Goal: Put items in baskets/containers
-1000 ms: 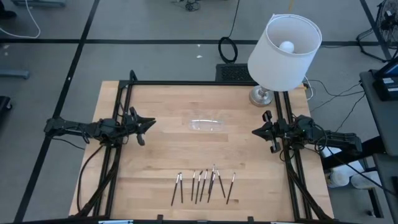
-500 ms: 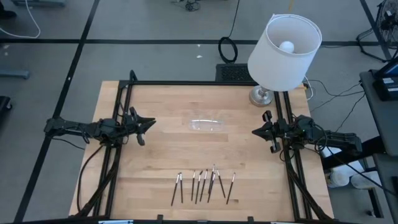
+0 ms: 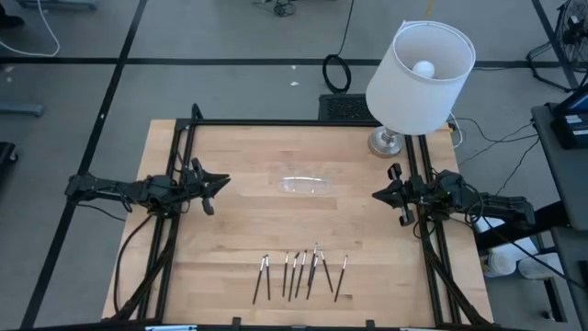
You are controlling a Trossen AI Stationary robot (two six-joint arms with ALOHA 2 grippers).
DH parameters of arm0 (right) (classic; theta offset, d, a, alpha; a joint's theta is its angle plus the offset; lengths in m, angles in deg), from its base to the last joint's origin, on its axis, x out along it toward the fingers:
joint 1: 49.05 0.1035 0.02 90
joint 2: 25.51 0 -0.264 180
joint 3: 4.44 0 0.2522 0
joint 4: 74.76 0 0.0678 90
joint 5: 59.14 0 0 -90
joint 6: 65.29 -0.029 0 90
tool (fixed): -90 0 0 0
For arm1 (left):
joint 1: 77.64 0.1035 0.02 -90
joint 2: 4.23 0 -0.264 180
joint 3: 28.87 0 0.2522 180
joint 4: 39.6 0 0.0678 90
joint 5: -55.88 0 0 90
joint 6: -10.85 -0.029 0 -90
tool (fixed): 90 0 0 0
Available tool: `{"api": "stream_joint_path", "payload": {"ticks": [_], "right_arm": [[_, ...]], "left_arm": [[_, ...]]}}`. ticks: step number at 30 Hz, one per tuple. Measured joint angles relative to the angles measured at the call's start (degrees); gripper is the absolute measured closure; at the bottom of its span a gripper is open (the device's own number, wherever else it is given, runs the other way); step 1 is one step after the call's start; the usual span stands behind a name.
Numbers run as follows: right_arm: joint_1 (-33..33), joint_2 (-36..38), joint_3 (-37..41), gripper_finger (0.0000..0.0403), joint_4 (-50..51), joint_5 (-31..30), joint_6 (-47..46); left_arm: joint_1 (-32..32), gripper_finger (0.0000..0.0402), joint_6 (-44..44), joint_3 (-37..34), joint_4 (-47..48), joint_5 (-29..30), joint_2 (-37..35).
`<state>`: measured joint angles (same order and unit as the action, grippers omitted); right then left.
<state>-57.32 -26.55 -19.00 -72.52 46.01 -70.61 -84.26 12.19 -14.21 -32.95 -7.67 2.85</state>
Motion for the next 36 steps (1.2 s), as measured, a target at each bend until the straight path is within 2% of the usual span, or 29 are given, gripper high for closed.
{"api": "stream_joint_path", "payload": {"ticks": [19, 28, 32, 36], "right_arm": [[0.0, 0.0, 0.0, 0.0403, 0.0, 0.0, 0.0], [0.0, 0.0, 0.0, 0.0403, 0.0, 0.0, 0.0], [0.0, 0.0, 0.0, 0.0403, 0.0, 0.0, 0.0], [0.0, 0.0, 0.0, 0.0403, -0.2, 0.0, 0.0]], "left_arm": [[0.0, 0.0337, 0.0, 0.0, 0.0, 0.0, 0.0], [0.0, 0.0337, 0.4, 0.0, -5.8, 0.0, 0.0], [0.0, 0.0337, 4.4, 0.0, -7.2, 0.0, 0.0], [0.2, 0.0337, 1.4, 0.1, -14.3, -0.9, 0.1]]}}
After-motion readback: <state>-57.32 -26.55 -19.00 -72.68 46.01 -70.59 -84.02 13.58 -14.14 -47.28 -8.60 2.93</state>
